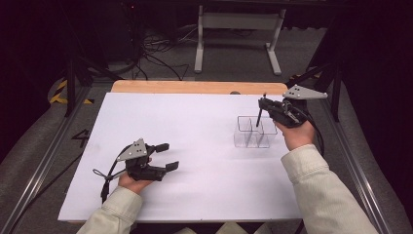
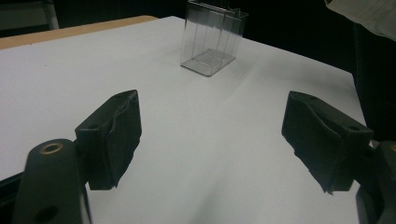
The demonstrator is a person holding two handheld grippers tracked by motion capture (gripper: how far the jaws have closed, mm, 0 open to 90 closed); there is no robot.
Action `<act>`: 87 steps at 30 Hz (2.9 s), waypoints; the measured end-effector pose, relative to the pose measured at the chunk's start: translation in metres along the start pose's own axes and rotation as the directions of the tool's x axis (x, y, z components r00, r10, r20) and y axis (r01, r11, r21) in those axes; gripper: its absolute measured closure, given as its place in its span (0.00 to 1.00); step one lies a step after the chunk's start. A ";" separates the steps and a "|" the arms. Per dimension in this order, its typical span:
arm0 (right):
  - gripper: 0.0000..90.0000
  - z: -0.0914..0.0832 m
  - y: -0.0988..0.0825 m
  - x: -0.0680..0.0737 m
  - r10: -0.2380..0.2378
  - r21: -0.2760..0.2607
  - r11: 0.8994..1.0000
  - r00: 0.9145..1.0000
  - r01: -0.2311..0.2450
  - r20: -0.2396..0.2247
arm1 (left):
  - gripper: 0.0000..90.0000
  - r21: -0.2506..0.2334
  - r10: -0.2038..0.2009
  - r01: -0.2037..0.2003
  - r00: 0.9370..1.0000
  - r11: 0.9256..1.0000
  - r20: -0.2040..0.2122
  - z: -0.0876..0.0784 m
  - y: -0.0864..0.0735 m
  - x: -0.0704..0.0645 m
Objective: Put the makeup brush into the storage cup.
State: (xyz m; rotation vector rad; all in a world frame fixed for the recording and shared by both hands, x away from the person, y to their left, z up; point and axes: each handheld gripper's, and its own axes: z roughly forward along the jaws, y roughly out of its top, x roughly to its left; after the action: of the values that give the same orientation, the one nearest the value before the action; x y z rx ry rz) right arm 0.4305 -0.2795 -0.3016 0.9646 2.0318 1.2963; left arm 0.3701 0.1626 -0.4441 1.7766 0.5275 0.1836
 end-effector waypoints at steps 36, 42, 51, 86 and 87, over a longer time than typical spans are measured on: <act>0.28 0.009 -0.020 -0.014 0.111 0.017 0.994 0.994 -0.110 -0.014 | 0.21 -0.001 -0.001 0.001 1.000 1.000 -0.001 -0.001 0.000 0.000; 0.17 -0.002 -0.022 -0.017 0.109 -0.020 0.994 0.994 -0.110 -0.022 | 0.21 -0.001 0.000 0.000 1.000 1.000 -0.002 -0.001 0.000 0.000; 0.10 -0.025 -0.025 -0.016 0.042 -0.048 0.998 0.997 -0.045 -0.062 | 0.19 -0.005 -0.010 0.010 1.000 1.000 -0.010 -0.004 0.001 0.001; 0.03 -0.050 -0.097 0.017 -0.035 -0.140 0.990 0.980 0.007 -0.196 | 0.13 -0.040 -0.018 0.017 1.000 0.999 -0.012 -0.040 0.003 -0.011; 0.03 -0.049 -0.099 0.018 -0.033 -0.142 0.990 0.979 0.004 -0.200 | 0.13 -0.040 -0.022 0.021 1.000 0.999 -0.012 -0.041 0.002 -0.012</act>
State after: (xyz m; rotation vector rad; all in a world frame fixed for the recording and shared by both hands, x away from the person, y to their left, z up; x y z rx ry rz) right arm 0.3557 -0.3191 -0.3742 0.7749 2.0585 1.5597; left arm 0.3439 0.1930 -0.4291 1.7317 0.5479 0.1888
